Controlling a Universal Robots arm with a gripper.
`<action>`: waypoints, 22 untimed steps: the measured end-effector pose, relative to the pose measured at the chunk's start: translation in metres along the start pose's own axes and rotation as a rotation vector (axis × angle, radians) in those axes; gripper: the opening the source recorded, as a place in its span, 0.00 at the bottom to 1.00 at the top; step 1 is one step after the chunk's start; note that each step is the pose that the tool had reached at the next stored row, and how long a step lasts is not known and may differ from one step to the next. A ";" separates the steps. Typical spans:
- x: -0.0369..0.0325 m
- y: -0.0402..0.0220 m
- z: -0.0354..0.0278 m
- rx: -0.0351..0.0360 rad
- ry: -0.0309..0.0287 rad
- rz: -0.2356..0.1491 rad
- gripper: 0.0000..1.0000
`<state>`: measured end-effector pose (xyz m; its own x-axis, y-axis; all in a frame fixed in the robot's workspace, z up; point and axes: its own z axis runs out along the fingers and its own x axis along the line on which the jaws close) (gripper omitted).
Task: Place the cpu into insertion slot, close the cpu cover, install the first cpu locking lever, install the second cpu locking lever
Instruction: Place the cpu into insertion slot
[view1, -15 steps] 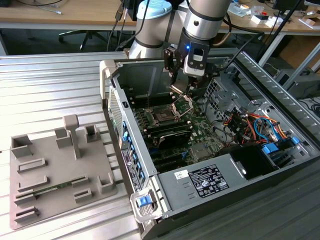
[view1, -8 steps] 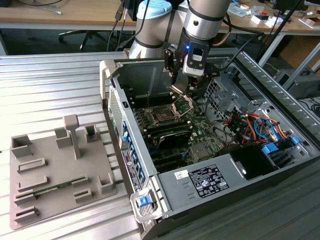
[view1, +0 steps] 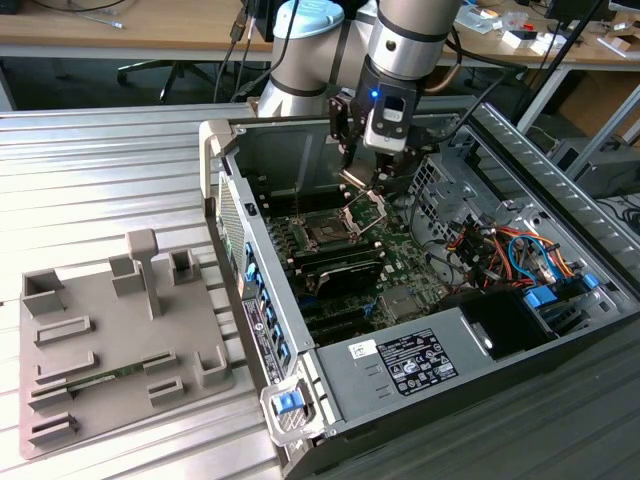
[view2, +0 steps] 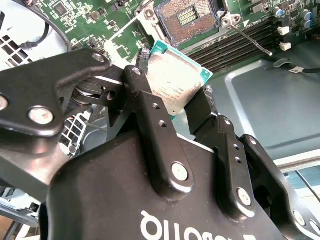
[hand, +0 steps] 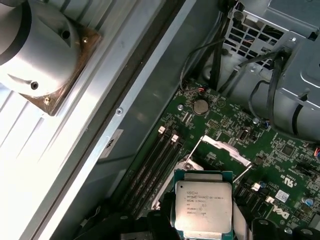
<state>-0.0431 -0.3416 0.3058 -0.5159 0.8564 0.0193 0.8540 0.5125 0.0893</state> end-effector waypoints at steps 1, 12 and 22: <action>0.0000 0.0000 0.0000 0.0000 -0.0004 0.004 0.55; 0.0000 0.0000 0.0000 -0.0006 -0.0032 0.036 0.55; 0.0000 0.0000 0.0001 -0.0012 -0.0057 0.064 0.55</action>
<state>-0.0431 -0.3416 0.3057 -0.4602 0.8876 0.0193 0.8850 0.4569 0.0892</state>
